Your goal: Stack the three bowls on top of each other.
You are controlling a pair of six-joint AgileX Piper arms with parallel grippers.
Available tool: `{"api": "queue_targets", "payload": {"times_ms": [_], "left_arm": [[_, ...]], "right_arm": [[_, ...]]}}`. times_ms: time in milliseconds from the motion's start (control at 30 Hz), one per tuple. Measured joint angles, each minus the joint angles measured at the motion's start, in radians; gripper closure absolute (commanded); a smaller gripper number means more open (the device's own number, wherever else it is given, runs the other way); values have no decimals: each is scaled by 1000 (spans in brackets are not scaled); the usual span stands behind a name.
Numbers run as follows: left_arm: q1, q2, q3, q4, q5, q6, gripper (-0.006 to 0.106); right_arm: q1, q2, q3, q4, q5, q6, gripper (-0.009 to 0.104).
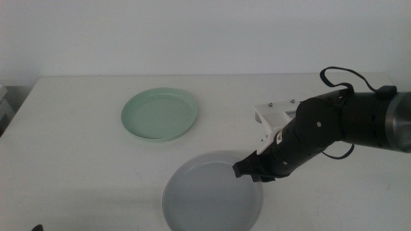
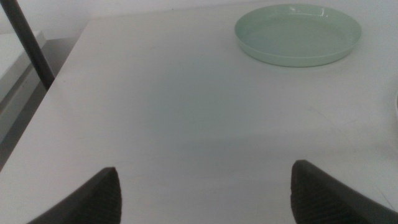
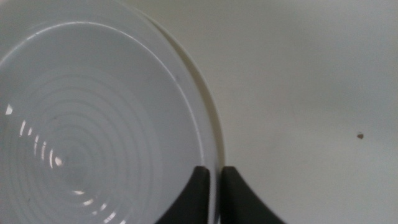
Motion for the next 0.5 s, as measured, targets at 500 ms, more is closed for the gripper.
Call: {"api": "queue_targets", "payload": {"times_ms": [500], "left_arm": [[0,0,0,0,0,0,-4]], "right_arm": [[0,-481,0,-45,191,-96,43]]}}
